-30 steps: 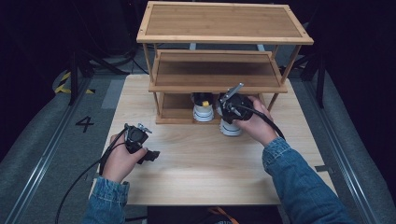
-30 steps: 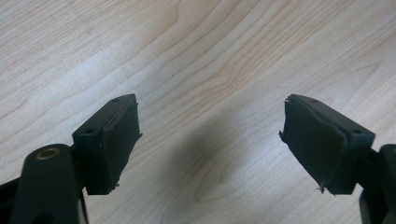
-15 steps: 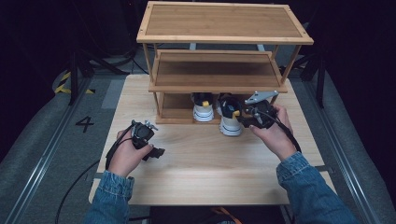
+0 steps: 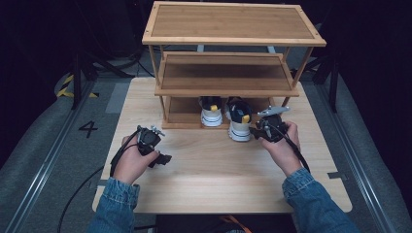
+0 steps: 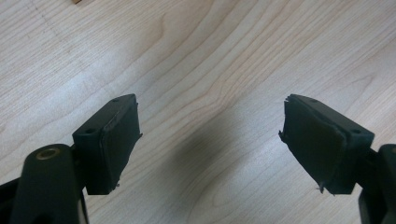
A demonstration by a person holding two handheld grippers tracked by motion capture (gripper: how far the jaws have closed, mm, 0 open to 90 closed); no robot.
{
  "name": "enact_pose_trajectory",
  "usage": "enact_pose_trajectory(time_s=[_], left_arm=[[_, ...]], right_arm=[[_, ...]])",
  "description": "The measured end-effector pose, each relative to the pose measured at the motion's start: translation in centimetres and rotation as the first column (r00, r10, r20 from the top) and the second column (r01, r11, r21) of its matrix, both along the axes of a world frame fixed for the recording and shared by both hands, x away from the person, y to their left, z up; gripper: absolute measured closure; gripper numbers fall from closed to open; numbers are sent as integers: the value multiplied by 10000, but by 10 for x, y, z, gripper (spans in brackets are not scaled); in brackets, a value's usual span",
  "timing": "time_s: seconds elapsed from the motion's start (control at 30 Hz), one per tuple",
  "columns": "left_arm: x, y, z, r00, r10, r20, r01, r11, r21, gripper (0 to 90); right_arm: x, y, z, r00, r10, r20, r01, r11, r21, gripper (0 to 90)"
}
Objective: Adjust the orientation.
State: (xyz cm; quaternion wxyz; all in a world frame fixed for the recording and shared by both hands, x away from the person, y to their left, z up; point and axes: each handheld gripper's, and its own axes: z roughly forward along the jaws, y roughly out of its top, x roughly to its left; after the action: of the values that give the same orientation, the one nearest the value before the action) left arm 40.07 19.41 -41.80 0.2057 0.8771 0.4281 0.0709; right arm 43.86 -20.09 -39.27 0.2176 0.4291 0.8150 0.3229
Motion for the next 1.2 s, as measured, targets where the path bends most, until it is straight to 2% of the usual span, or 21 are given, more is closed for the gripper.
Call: enact_pose_trajectory(time_s=[0.03, 0.07, 0.2, 0.4, 0.67, 0.77, 0.87, 1.0, 1.2], left_arm=[[-1, 2, -1, 10000, 15, 11, -15, 10000, 2, 196], [-2, 2, -1, 10000, 82, 5, -82, 10000, 9, 196], [-5, 6, -2, 9998, 194, -17, -194, 9998, 25, 196], [-10, 12, -1, 9995, 330, 10, -330, 9995, 24, 196], [-17, 18, -2, 9988, 488, -13, -488, 9988, 56, 196], [-18, 21, -3, 9983, 578, -43, -578, 9983, 67, 196], [-20, 23, -4, 9979, 639, -77, -638, 9979, 76, 196], [-20, 24, -5, 9976, 679, -105, -678, 9977, 69, 196], [-20, 24, -5, 9979, 643, -107, -642, 9979, 61, 196]], right_arm=[[2, 3, -5, 9998, -139, -141, 143, 9995, 287, 576], [3, 4, -6, 9997, -180, -155, 185, 9992, 354, 576], [8, 7, -12, 9986, -516, -117, 520, 9978, 409, 576], [15, 8, -15, 9973, -712, -158, 722, 9948, 725, 573], [25, 16, -17, 9985, -518, 156, 509, 9972, 545, 669], [30, 16, -19, 9990, -377, 227, 365, 9982, 477, 671], [37, 15, -21, 9994, -255, 225, 239, 9974, 677, 661], [43, 17, -25, 9990, -65, 431, 30, 9968, 800, 666], [48, 20, -28, 9975, 120, 700, -171, 9972, 726, 671]])
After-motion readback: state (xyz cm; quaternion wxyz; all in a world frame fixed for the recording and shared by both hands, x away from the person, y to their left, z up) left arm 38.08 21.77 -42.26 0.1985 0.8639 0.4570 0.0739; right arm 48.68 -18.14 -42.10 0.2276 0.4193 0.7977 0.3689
